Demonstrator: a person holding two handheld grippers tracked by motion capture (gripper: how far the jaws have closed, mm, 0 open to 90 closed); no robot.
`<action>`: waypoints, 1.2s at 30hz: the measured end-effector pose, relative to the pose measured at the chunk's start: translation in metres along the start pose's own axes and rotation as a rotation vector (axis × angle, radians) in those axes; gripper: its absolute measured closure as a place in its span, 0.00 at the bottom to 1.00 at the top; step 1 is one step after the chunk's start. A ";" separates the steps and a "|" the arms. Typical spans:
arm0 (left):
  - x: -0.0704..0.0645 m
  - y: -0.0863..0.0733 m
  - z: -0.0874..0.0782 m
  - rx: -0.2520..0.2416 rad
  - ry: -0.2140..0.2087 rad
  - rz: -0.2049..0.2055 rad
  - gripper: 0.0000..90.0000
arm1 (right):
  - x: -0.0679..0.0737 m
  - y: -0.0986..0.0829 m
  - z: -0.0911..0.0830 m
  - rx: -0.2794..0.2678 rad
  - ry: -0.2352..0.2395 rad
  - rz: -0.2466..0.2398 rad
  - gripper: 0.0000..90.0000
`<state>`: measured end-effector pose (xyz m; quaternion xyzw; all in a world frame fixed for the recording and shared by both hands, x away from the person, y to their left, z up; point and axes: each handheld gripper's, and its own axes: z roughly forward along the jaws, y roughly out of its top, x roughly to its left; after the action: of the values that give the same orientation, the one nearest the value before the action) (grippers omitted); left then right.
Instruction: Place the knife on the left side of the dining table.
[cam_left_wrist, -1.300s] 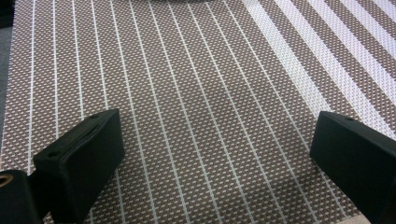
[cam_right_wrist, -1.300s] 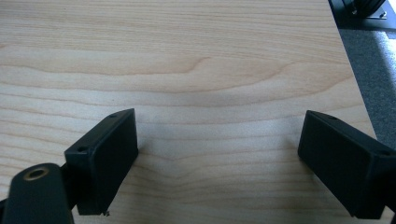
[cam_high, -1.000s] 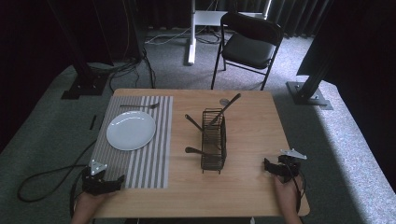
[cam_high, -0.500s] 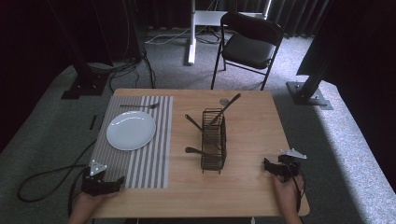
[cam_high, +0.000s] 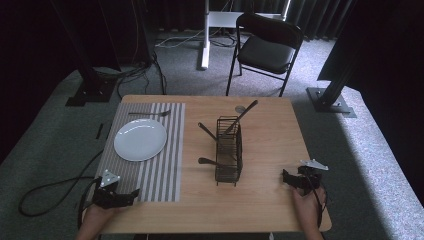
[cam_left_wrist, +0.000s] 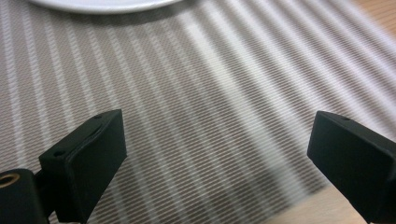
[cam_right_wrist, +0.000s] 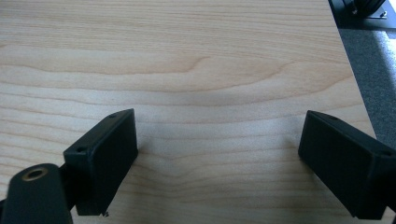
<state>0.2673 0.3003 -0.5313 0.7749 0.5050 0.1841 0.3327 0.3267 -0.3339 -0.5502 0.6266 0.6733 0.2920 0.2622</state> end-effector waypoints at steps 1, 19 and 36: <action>-0.005 0.005 -0.001 -0.007 -0.017 0.013 0.05 | 0.000 0.000 0.000 0.000 0.000 0.000 0.12; -0.053 0.048 -0.001 -0.065 -0.160 0.128 0.05 | 0.000 0.000 0.000 0.000 0.000 0.000 0.12; -0.095 0.084 -0.002 -0.104 -0.267 0.230 0.05 | 0.000 0.000 0.000 -0.001 0.000 0.001 0.12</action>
<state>0.2813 0.1928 -0.4662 0.8268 0.3541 0.1421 0.4134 0.3267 -0.3339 -0.5503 0.6266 0.6730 0.2925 0.2623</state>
